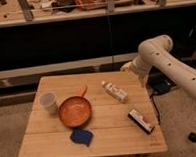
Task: Pick up the ceramic cup
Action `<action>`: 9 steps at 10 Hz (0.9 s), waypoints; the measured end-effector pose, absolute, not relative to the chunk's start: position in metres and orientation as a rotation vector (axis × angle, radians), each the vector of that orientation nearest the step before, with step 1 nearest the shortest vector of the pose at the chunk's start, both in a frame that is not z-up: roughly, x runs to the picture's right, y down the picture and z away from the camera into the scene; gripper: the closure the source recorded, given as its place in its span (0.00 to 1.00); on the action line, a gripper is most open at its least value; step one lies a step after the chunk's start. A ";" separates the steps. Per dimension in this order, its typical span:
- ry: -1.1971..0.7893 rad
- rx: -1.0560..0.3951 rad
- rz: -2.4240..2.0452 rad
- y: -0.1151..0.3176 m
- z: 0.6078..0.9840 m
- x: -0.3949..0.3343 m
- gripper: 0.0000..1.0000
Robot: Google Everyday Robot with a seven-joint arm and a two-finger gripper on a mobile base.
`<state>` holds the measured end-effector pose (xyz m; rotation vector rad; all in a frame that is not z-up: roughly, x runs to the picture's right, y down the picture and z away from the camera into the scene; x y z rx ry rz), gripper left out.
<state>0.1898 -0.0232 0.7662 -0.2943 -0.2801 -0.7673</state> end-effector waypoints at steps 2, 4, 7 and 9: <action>-0.287 -0.282 -0.805 -0.030 0.768 0.159 0.20; -0.294 -0.270 -0.825 -0.032 0.768 0.150 0.20; -0.310 -0.259 -0.888 -0.028 0.763 0.108 0.20; -0.319 -0.252 -0.926 -0.027 0.761 0.086 0.20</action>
